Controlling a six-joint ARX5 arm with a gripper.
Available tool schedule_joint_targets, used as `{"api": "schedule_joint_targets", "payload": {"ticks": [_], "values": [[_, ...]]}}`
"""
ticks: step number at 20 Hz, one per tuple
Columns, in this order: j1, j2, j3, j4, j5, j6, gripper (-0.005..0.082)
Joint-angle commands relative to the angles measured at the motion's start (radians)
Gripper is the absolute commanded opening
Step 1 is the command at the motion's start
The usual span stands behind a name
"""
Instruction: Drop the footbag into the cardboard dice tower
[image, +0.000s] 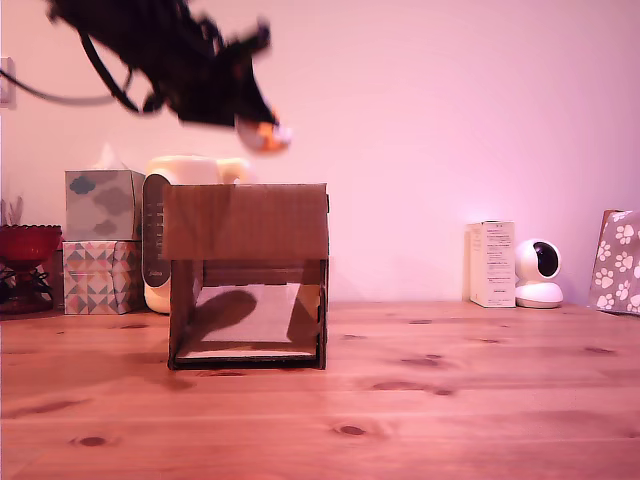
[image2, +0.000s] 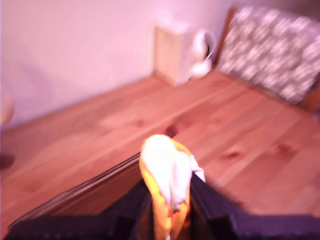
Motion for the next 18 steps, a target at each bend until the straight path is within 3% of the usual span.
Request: {"api": "schedule_joint_targets", "payload": {"ticks": [1,8,9,12,13,18], "values": [[0.010,0.035,0.021,0.013,-0.002,0.015,0.0062],[0.022,0.054,0.022,0.037,-0.003,0.042,0.0078],[0.021,0.054,0.022,0.037,-0.001,0.042,0.0165],[0.021,0.053,0.022,0.037,-0.002,0.042,0.0666],[0.022,0.050,0.022,0.033,-0.002,0.041,0.0709],[0.019,-0.031,0.022,-0.093,0.000,0.041,0.0698]]}}
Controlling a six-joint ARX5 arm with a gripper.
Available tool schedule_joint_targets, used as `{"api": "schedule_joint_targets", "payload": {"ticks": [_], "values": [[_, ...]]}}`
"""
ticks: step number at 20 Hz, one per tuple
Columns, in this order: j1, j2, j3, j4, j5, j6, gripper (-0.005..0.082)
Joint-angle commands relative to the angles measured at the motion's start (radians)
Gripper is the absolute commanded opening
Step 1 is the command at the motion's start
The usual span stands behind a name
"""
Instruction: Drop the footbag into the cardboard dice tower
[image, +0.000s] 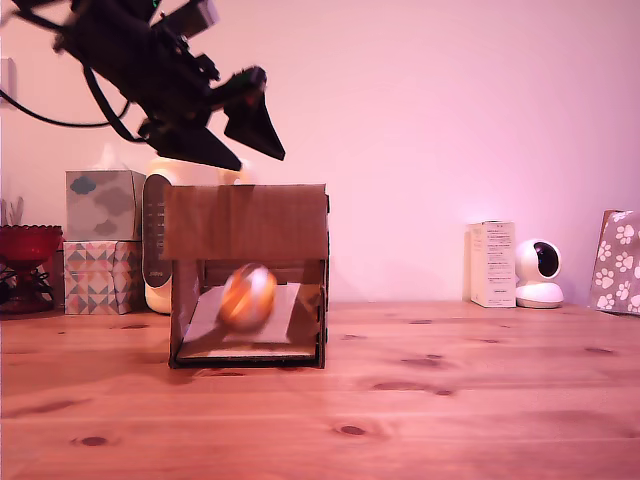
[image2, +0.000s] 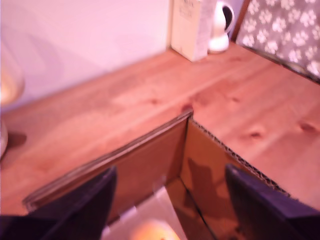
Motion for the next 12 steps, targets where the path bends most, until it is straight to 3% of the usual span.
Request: {"api": "schedule_joint_targets", "payload": {"ticks": [1,2,3,5,8,12], "values": [[-0.005,-0.066,0.012,-0.053,0.001,0.005,0.0646],[-0.005,-0.090,0.012,-0.091,0.002,0.005,0.0540],[-0.005,-0.116,0.012,-0.137,0.002,0.005,0.0375],[-0.005,-0.162,0.012,-0.218,0.035,0.006,-0.0024],[-0.005,-0.225,0.011,-0.325,0.080,0.015,-0.0024],[-0.005,-0.343,-0.086,-0.280,0.082,0.027,-0.0024]]}}
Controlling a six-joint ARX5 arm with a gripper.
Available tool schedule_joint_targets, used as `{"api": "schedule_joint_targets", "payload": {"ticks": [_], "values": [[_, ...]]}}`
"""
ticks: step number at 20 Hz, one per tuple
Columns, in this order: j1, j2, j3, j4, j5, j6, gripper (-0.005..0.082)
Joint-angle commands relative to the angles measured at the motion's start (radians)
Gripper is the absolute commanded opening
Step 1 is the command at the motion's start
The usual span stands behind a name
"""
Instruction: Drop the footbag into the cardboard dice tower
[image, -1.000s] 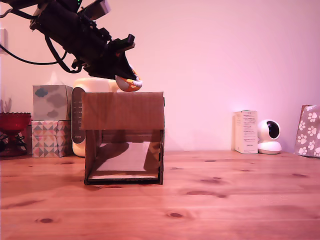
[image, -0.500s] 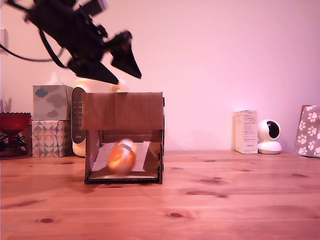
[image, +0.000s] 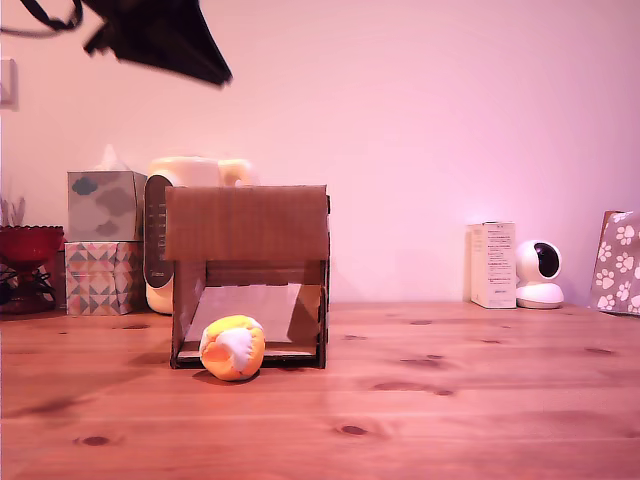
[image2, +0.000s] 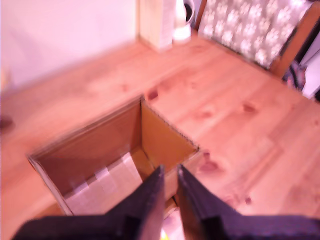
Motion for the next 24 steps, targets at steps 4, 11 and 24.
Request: {"api": "schedule_joint_targets", "payload": {"ticks": [4,11,24], "values": [[-0.003,-0.174,-0.222,0.124,0.002,-0.025,-0.0024],[-0.003,-0.351,-0.531,0.265,0.003,-0.095,-0.0024],[-0.003,-0.452,-0.803,0.276,0.000,-0.174,-0.0024]]}}
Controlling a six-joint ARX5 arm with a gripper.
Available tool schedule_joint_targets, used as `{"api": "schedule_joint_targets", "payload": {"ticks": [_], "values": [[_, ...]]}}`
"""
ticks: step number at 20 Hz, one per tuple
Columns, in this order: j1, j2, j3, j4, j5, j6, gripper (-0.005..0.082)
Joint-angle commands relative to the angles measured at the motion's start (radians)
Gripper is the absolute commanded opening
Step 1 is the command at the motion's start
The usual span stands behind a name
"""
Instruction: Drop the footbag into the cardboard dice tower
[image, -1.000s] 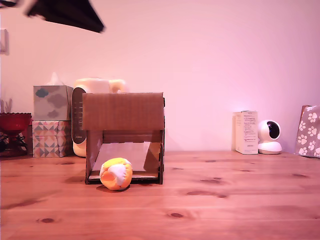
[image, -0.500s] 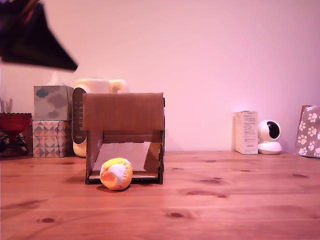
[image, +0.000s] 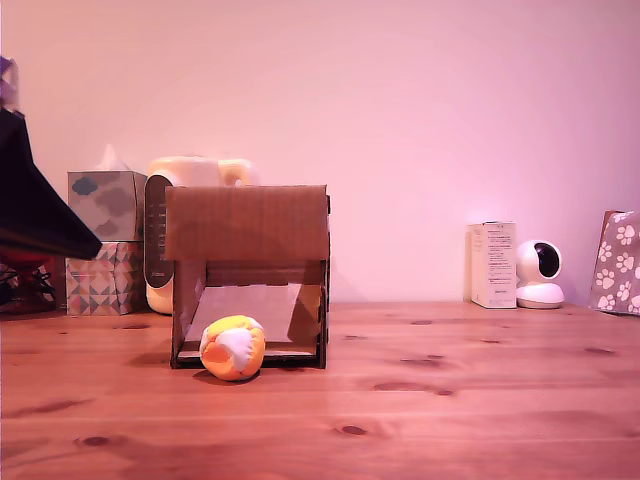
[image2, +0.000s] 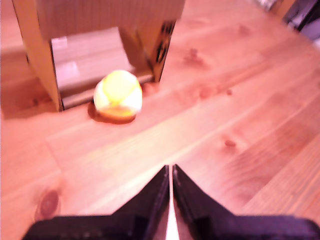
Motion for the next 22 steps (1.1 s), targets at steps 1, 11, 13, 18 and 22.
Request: {"api": "schedule_joint_targets", "payload": {"ticks": [1,11,13,18,22], "values": [[-0.003,0.009,-0.006,0.019,0.000,-0.002,-0.0024],[-0.043,0.252,-0.006,0.257,0.001,-0.003,-0.0024],[-0.062,0.328,-0.006,0.350,0.000,-0.010,-0.0024],[-0.083,0.487,-0.006,0.549,-0.015,-0.039,0.0535],[-0.103,0.560,-0.006,0.625,-0.069,-0.047,0.0742]]}}
